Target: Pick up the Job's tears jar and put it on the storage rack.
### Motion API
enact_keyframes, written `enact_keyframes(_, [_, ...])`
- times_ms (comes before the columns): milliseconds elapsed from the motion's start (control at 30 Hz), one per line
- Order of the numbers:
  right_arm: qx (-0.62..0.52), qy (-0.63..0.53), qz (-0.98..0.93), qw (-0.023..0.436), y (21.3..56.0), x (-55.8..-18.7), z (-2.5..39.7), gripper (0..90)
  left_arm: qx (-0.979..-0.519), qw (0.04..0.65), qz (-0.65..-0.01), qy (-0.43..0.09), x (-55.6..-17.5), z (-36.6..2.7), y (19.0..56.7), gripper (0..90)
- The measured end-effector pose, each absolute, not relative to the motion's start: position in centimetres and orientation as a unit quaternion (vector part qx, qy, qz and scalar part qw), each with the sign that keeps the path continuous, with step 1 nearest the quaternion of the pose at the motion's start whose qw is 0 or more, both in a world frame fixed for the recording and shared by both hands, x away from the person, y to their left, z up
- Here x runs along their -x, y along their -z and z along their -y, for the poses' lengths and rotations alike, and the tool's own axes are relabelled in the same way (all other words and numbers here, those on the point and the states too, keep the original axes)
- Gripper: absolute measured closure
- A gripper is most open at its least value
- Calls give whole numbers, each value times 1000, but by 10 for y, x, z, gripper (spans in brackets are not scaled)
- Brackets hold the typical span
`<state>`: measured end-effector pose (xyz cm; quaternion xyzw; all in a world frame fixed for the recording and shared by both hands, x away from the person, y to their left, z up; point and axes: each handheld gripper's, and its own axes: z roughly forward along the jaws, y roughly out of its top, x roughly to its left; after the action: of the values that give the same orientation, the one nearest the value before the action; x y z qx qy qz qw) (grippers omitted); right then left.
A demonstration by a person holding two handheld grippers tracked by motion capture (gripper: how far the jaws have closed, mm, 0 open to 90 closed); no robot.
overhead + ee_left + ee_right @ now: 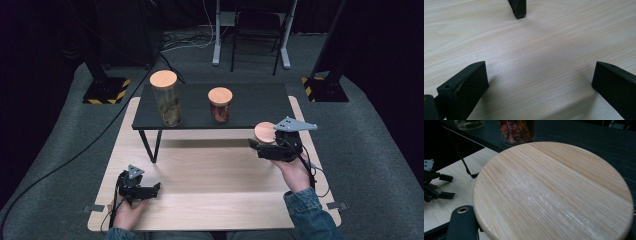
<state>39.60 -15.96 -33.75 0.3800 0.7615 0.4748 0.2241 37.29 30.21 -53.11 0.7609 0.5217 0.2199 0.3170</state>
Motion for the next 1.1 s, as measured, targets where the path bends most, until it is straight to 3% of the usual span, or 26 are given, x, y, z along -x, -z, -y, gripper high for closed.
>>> enact_keyframes(1100, [-384, -477, -752, 244, 309, -418, 159, 246, -761, 317, -522, -220, -373, -302, 531, 0])
